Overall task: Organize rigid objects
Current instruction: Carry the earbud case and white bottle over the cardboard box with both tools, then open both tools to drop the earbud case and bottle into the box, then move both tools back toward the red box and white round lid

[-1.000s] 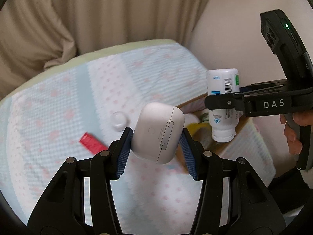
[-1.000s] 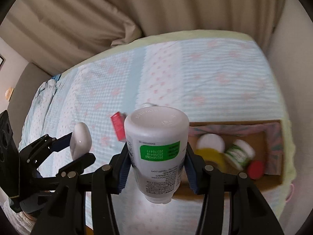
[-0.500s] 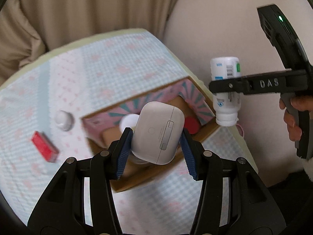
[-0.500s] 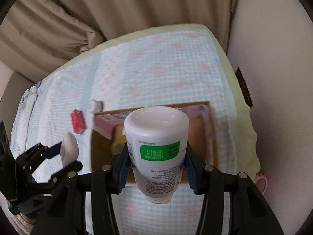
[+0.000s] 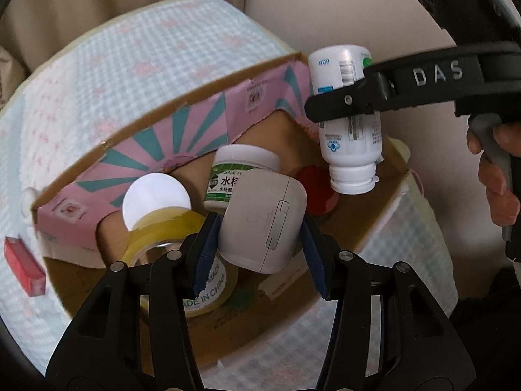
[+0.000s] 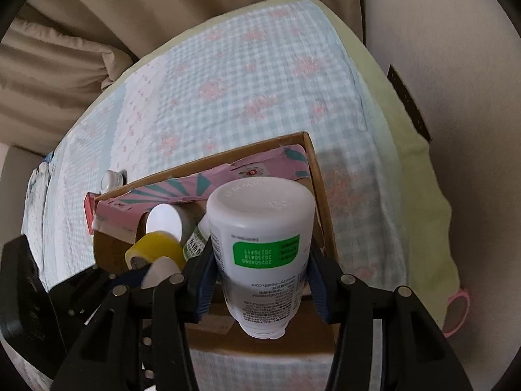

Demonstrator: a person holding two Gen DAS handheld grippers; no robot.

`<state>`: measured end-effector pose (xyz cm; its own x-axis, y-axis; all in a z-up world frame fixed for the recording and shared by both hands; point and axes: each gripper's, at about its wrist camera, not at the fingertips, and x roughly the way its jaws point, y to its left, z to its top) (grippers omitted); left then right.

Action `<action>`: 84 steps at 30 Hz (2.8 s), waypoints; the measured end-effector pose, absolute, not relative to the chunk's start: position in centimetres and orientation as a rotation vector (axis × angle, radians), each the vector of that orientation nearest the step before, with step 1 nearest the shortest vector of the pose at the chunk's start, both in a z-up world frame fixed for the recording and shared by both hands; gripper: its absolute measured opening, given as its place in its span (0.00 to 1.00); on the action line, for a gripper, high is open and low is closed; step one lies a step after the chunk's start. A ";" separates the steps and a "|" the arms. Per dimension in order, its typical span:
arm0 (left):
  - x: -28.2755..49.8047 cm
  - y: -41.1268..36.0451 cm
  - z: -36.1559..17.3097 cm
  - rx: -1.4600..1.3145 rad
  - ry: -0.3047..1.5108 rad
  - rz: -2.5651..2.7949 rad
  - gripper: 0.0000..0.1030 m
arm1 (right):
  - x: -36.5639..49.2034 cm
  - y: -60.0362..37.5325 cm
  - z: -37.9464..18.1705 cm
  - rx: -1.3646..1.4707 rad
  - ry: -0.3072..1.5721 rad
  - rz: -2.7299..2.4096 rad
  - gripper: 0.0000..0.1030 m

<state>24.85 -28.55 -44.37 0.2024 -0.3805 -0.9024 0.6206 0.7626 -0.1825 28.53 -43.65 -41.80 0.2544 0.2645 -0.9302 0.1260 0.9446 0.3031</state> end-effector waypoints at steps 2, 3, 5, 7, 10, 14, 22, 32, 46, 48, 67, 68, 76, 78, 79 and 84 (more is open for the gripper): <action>24.8 -28.8 -44.8 0.257 1.183 -0.708 0.45 | 28.9 -43.6 -42.4 0.360 1.333 0.103 0.45; 24.8 -28.9 -44.9 0.262 1.187 -0.706 0.45 | 29.1 -43.6 -42.6 0.361 1.340 0.108 0.45; 24.6 -29.0 -44.9 0.284 1.189 -0.703 0.45 | 29.3 -43.3 -43.0 0.358 1.358 0.122 0.45; 24.2 -29.1 -44.8 0.323 1.185 -0.705 0.45 | 29.7 -43.2 -43.4 0.361 1.378 0.125 0.45; 23.9 -29.4 -44.7 0.356 1.203 -0.706 0.56 | 30.2 -43.1 -44.0 0.368 1.403 0.115 0.45; 23.8 -29.4 -43.7 0.362 1.204 -0.692 1.00 | 30.6 -43.5 -43.5 0.454 1.397 0.126 0.78; 23.8 -27.4 -42.3 0.372 1.213 -0.645 1.00 | 29.6 -42.6 -41.5 0.383 1.382 0.110 1.00; 23.1 -25.3 -39.5 0.343 1.189 -0.623 1.00 | 28.3 -42.7 -38.9 0.406 1.323 0.079 1.00; 19.9 -19.4 -31.8 0.227 1.115 -0.558 1.00 | 24.6 -40.6 -32.5 0.404 1.232 0.023 1.00; 19.4 -17.8 -30.5 0.203 1.117 -0.511 1.00 | 24.0 -39.7 -31.3 0.405 1.233 0.028 1.00; 23.8 1.0 -26.7 -0.107 1.118 -0.059 1.00 | 28.5 -25.2 -23.8 0.073 1.189 0.191 1.00; 24.2 1.7 -26.9 -0.120 1.121 -0.038 1.00 | 29.1 -24.4 -23.8 0.054 1.194 0.204 1.00; 28.1 6.4 -31.7 -0.263 1.197 0.078 1.00 | 34.8 -18.2 -27.4 -0.076 1.246 0.293 1.00; 29.1 7.2 -33.4 -0.305 1.216 0.103 1.00 | 36.2 -17.0 -28.7 -0.092 1.269 0.316 1.00; 29.6 7.5 -34.3 -0.322 1.226 0.116 1.00 | 36.9 -16.3 -29.4 -0.103 1.282 0.325 1.00; 32.5 8.6 -39.0 -0.418 1.273 0.181 1.00 | 40.7 -12.9 -34.3 -0.124 1.360 0.370 1.00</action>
<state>32.50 8.57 -39.04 0.2924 -0.0976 -0.9513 -0.3586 0.9110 -0.2036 40.65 -12.91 -34.26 0.1622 0.1874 -0.9688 -0.3294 0.9358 0.1258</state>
